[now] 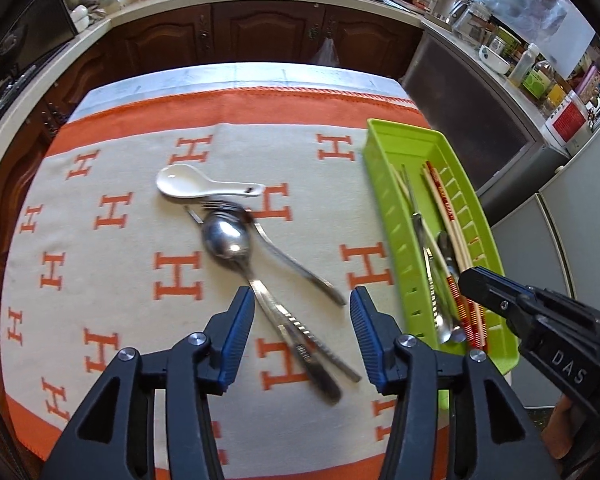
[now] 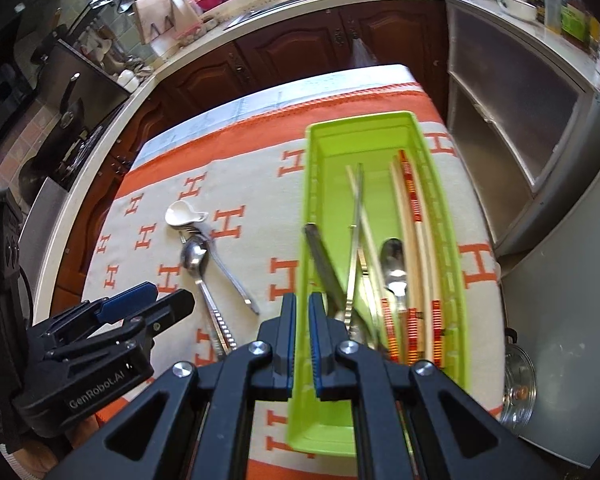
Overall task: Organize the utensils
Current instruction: 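Withdraw both tools from the tray back to the remaining utensils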
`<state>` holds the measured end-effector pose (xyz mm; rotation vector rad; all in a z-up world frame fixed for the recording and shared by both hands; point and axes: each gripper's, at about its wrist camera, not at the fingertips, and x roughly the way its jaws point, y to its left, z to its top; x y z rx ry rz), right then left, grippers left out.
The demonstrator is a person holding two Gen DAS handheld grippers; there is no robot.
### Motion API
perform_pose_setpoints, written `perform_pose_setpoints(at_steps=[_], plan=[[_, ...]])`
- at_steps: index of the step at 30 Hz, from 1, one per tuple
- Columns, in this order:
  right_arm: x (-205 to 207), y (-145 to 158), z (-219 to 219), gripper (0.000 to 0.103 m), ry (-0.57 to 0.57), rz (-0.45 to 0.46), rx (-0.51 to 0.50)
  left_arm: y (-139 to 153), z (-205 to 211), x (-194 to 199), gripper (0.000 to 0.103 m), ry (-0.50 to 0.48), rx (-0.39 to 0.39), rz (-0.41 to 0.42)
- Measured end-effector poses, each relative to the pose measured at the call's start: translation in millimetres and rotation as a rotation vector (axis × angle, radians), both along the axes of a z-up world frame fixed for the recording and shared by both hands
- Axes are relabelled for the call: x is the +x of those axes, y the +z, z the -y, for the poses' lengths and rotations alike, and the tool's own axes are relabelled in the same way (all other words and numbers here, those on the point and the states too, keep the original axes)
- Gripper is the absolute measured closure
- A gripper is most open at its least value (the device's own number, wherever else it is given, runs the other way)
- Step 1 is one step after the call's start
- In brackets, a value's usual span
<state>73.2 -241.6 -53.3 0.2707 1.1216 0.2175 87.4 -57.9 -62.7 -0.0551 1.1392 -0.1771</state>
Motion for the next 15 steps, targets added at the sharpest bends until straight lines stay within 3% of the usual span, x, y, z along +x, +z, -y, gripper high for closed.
perform_pose_setpoints(at_steps=[15], plan=[[9,-5,-90,0.097,0.214,-0.012,-0.008,-15,-92,-32,0.052,0.16,-0.016,-0.02]])
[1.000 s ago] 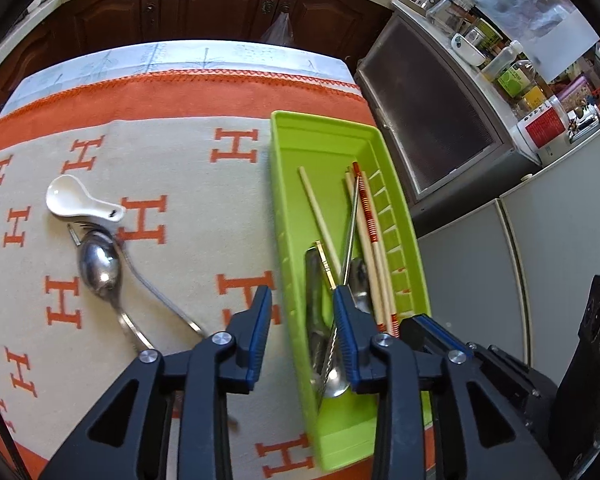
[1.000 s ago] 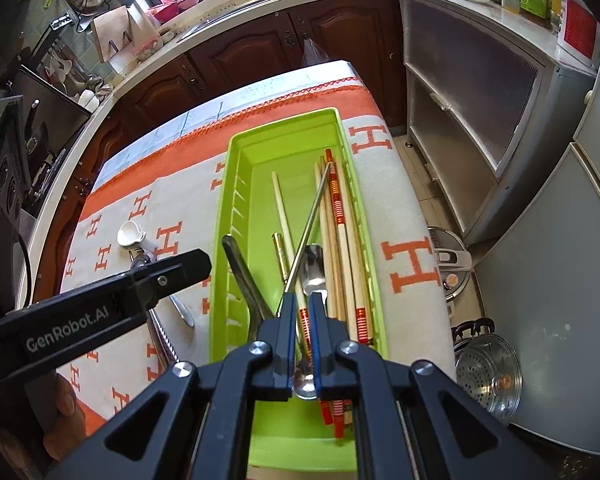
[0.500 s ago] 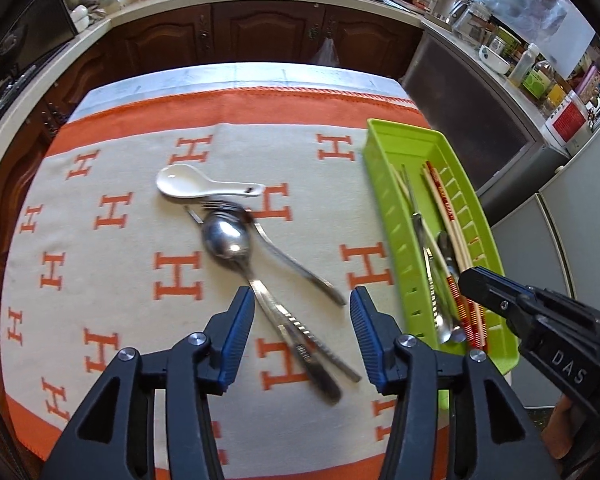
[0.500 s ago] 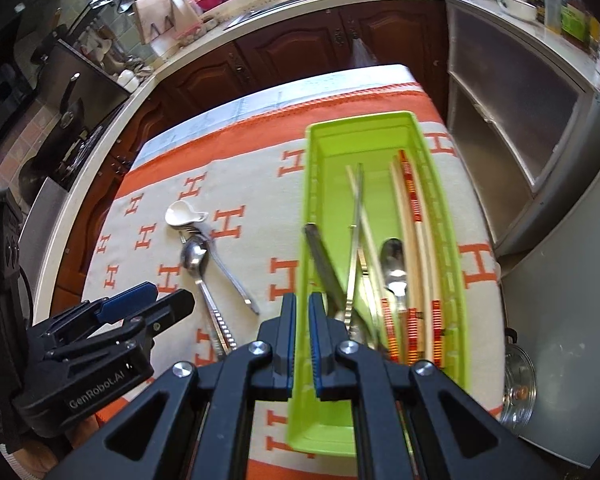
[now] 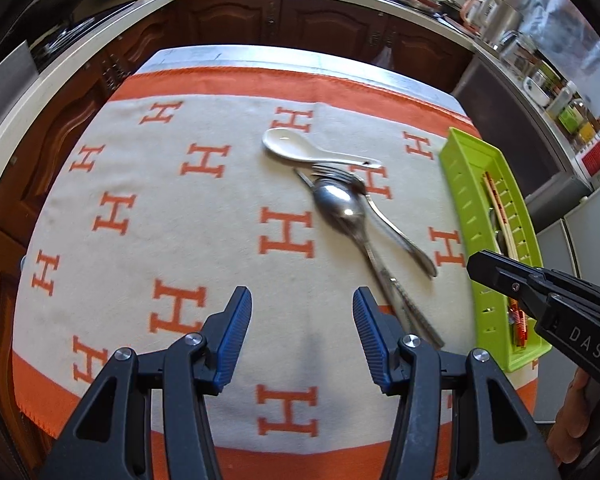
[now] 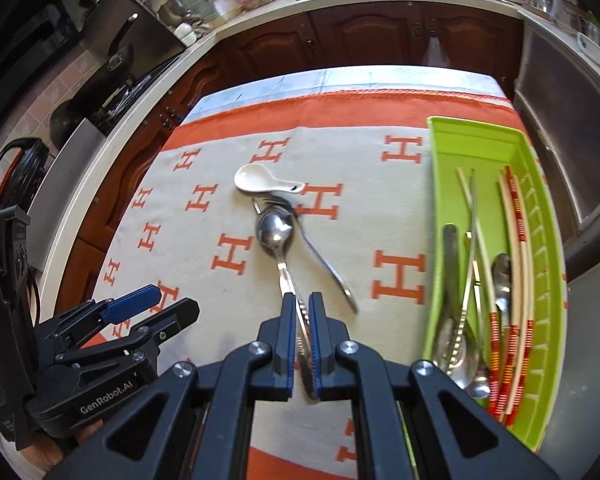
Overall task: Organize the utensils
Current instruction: 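Withdraw both tools from the tray back to the remaining utensils, then grasp the steel fork with the right tool while the left tool approaches the white ceramic spoon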
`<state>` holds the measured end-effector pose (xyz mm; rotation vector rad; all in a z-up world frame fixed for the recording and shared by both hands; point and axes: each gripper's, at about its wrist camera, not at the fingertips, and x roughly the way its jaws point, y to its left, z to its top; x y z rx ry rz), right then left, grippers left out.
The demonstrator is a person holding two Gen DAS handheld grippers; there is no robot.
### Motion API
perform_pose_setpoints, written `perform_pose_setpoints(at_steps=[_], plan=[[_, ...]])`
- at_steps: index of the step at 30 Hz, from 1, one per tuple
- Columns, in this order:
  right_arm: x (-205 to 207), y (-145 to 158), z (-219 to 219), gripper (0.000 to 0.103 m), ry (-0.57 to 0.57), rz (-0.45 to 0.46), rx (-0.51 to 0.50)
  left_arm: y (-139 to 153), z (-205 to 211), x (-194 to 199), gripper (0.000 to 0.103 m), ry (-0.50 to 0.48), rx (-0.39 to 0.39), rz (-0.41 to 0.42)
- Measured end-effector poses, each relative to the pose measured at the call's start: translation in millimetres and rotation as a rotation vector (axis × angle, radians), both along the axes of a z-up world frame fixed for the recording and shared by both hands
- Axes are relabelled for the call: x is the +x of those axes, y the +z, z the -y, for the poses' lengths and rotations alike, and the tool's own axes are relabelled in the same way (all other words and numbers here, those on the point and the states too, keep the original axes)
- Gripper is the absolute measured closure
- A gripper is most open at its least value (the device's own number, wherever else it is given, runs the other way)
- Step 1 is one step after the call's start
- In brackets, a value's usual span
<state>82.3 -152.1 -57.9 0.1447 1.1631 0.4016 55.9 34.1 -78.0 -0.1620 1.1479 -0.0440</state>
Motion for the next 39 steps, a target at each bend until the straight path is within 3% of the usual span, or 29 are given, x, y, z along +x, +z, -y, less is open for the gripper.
perform_pose_setpoints(at_steps=[10,15,28,31,39], plan=[[15,-14,-22,0.095,0.04,-0.019,-0.045,-15,-33,1,0.052,0.071,-0.026,-0.029],[33,-26,-26,0.085,0.05,-0.026,-0.081,-21,-37,9,0.052,0.069,-0.041,-0.039],[70,-64,-46,0.084,0.13,-0.032,-0.207,-28,-40,42,0.052,0.03,-0.07,-0.055],[70,-70,-51,0.092,0.147,-0.023,-0.238,-28,-39,53,0.052,0.014,-0.073,-0.05],[65,-67,-56,0.101,0.172,0.038,-0.256,-27,-44,79,0.052,-0.017,-0.085,-0.051]])
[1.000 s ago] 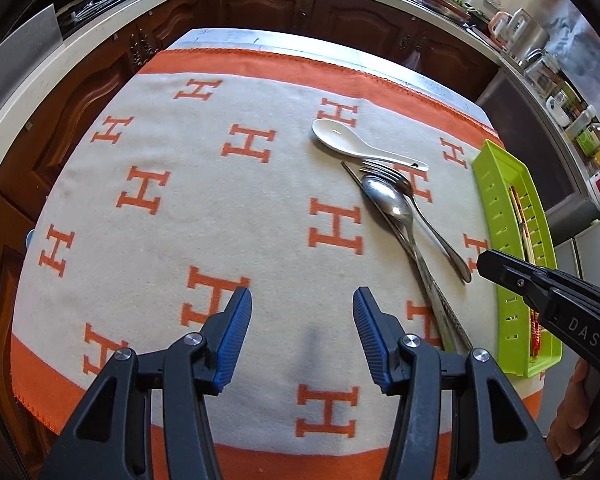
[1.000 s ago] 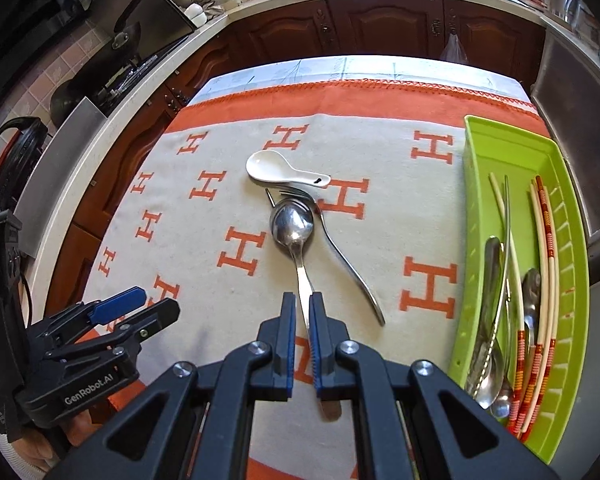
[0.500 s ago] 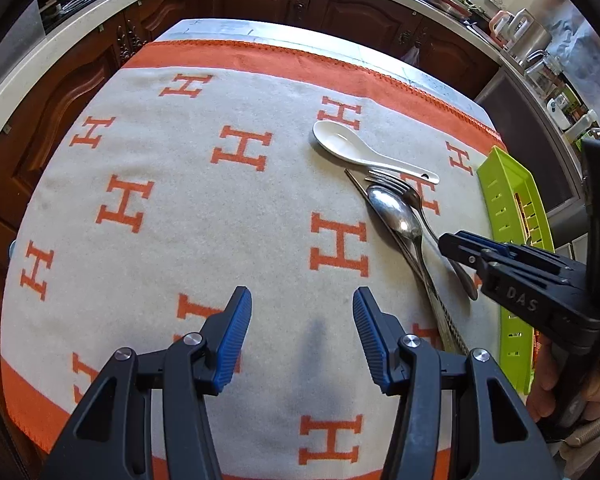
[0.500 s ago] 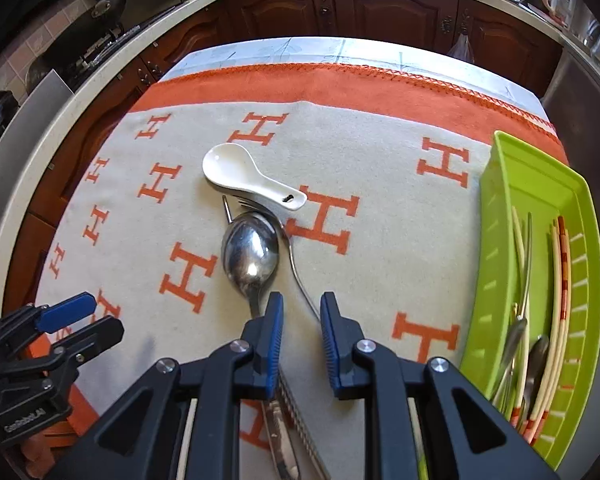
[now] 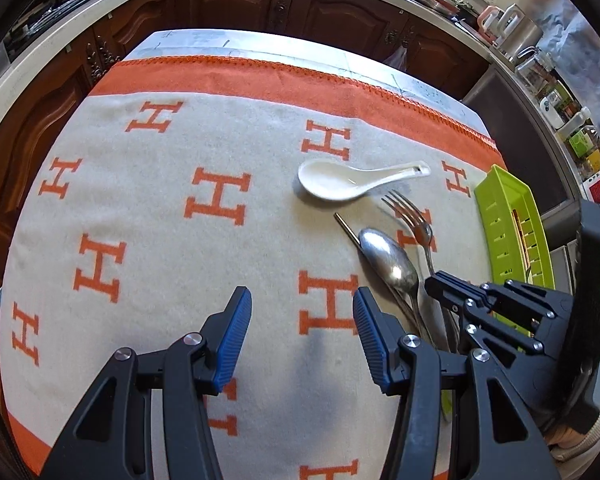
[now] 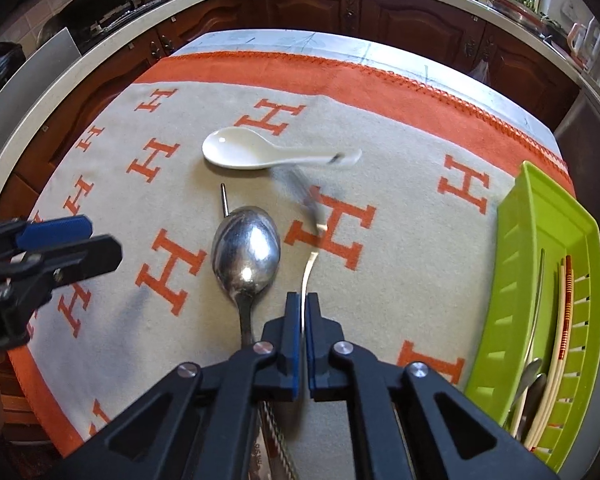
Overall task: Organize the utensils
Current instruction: 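Grasp the steel fork with the right tool while the left tool approaches the white ceramic spoon, then grasp the white ceramic spoon by its handle with the left tool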
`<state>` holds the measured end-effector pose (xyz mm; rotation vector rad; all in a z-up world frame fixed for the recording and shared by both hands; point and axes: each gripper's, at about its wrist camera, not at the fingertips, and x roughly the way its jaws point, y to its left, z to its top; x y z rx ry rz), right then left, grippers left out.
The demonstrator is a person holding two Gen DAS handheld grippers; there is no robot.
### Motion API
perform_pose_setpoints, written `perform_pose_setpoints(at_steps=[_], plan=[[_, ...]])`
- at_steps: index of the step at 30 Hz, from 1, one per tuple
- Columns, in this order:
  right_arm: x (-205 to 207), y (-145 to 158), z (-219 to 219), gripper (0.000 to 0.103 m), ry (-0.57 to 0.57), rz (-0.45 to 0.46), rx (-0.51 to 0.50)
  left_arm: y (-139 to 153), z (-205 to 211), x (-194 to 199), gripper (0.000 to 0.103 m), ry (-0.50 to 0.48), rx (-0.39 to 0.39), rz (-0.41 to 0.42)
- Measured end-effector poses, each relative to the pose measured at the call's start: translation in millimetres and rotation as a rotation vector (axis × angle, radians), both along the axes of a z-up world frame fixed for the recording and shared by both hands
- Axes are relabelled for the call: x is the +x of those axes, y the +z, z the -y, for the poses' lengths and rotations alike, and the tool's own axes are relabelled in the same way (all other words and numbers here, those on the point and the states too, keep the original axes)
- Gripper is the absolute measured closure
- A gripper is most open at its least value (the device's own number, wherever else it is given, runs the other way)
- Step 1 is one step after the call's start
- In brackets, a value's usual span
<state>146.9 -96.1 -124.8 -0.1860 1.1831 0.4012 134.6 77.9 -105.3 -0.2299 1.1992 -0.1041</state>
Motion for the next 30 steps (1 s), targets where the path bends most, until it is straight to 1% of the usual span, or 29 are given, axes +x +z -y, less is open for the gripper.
perform_pose_setpoints(at_steps=[1,9,22,30], plan=[[-1,4,2,0.101,-0.005,0.011,0.009,0,-1,3,0.052,-0.001,-0.005,-0.002],[1,13,8,0.101,-0.04,0.018,0.044,1,-10,20,0.052,-0.001,-0.023,-0.005],[-2,9,10,0.101,-0.067,0.005,0.063,-7,1,28,0.052,-0.027,-0.067,-0.016],[-3,13,15,0.101,-0.094,0.01,0.081,-12,2,35,0.052,-0.028,-0.096,-0.018]])
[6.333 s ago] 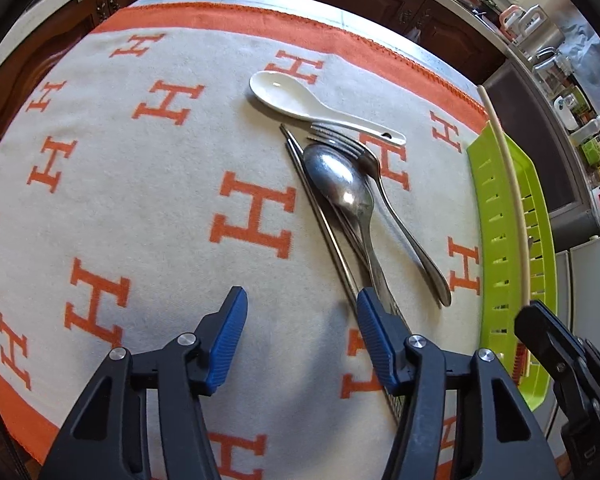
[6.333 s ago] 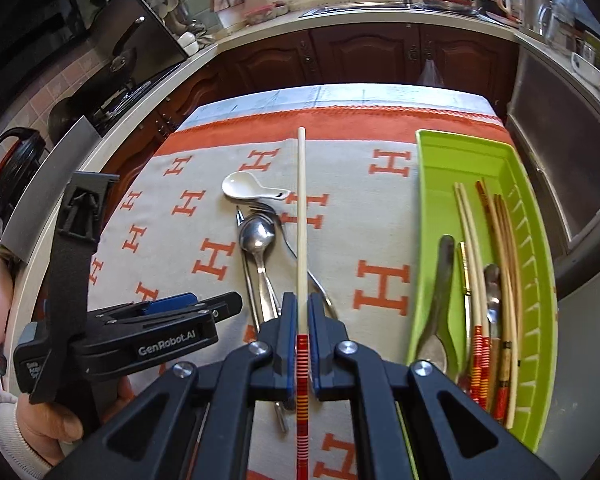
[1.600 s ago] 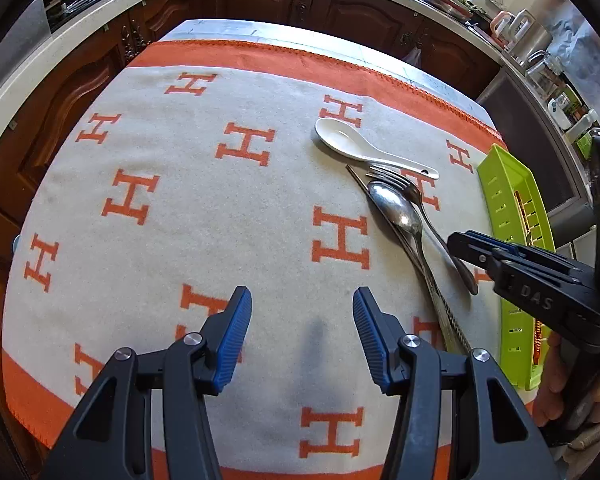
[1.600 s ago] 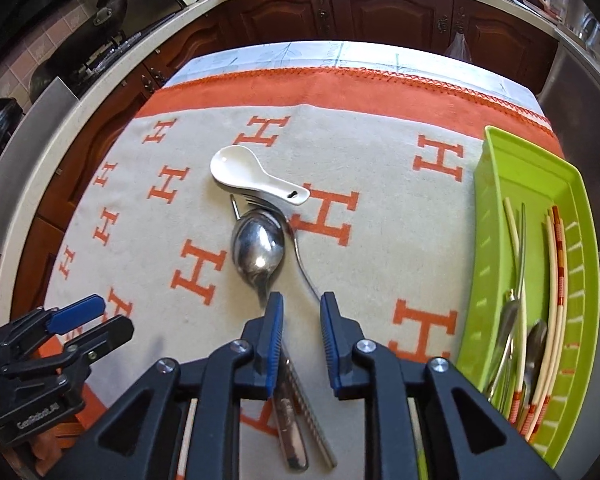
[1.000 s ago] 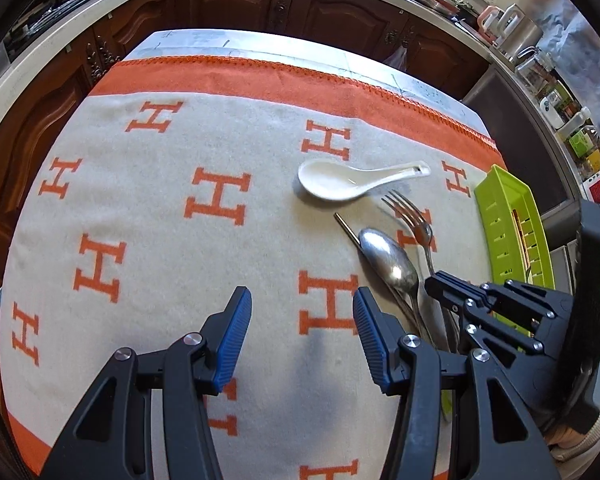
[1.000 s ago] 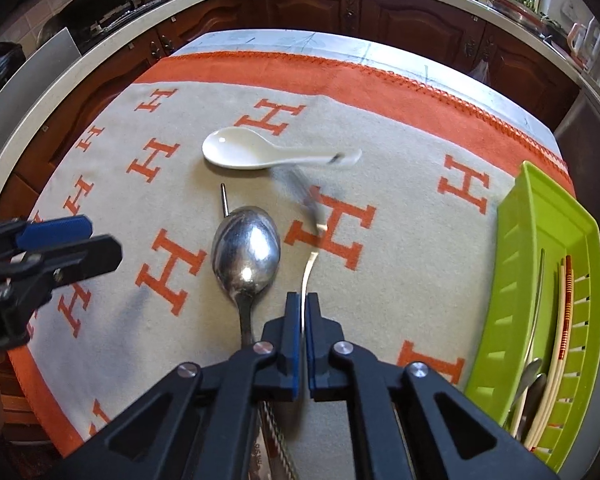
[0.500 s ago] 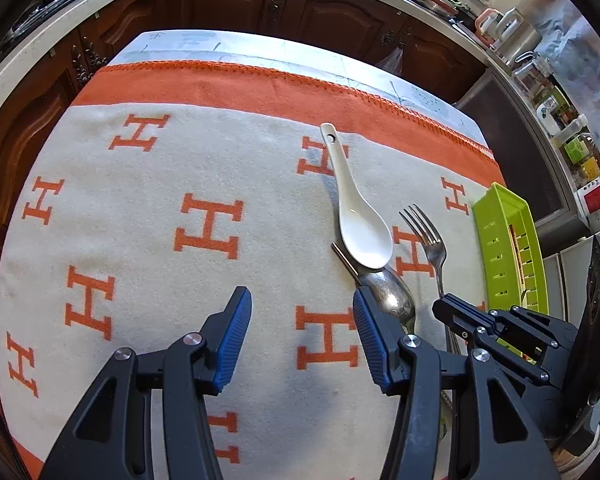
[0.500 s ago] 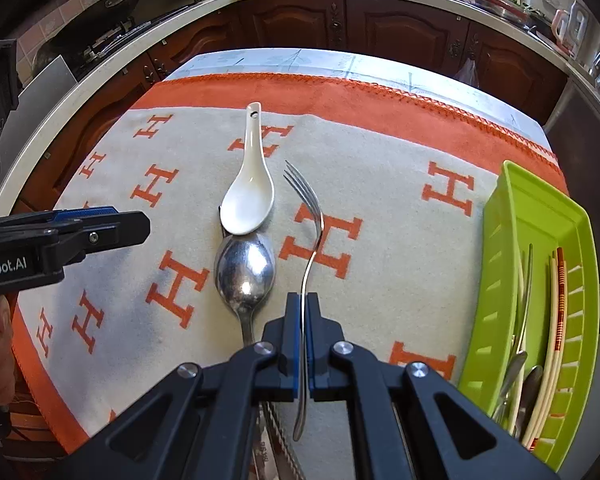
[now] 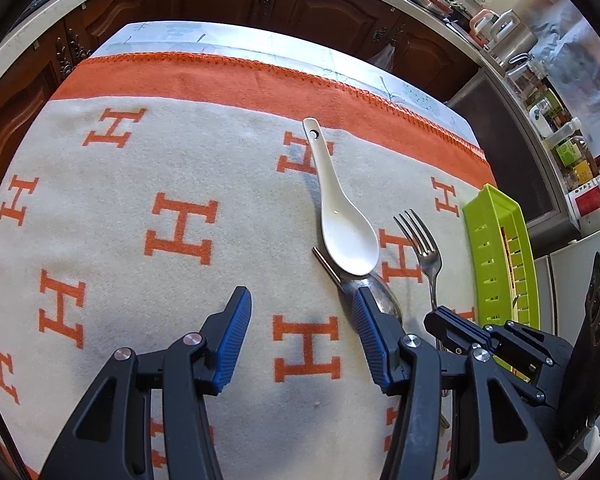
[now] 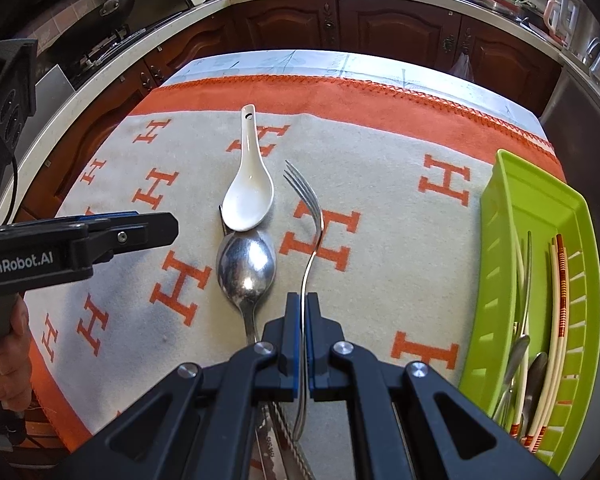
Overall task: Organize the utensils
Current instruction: 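Grasp the white ceramic spoon by its handle with the left tool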
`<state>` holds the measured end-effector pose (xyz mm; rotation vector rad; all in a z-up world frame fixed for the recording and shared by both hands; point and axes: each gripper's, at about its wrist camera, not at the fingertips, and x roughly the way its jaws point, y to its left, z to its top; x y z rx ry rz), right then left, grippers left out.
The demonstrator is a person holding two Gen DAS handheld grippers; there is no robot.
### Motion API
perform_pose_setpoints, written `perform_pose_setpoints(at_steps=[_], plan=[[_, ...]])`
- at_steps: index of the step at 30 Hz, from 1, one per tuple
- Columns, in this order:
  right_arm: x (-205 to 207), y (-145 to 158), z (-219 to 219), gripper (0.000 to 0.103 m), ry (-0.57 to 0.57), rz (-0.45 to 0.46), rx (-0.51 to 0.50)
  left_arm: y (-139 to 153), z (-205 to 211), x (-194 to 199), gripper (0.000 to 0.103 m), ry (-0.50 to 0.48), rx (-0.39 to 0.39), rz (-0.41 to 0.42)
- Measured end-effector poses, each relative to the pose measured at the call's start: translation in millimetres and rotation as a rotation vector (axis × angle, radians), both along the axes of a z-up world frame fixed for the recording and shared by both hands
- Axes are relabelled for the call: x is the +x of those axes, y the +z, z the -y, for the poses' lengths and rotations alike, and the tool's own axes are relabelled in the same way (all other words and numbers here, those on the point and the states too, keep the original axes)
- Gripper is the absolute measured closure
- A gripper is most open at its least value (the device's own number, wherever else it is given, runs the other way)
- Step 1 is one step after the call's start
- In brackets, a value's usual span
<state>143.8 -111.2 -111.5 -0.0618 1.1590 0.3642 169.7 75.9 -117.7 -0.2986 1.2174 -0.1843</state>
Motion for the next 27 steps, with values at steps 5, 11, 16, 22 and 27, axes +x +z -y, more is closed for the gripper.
perform_pose_setpoints(at_steps=[5,11,16,22,27], plan=[[1,2,7,0.101,-0.033,-0.009,0.028,-4,3,7,0.052,-0.005,-0.005,-0.001],[6,9,15,0.101,-0.081,-0.015,0.069,-6,2,23,0.052,-0.005,-0.04,0.003],[10,14,21,0.101,-0.111,-0.005,0.089,-13,5,44,0.052,-0.008,-0.064,0.002],[11,12,28,0.101,-0.158,-0.009,0.098,-26,21,65,0.054,-0.044,-0.038,-0.001],[9,12,33,0.101,-0.188,-0.001,0.097,-26,34,71,0.058,-0.071,0.016,0.027]])
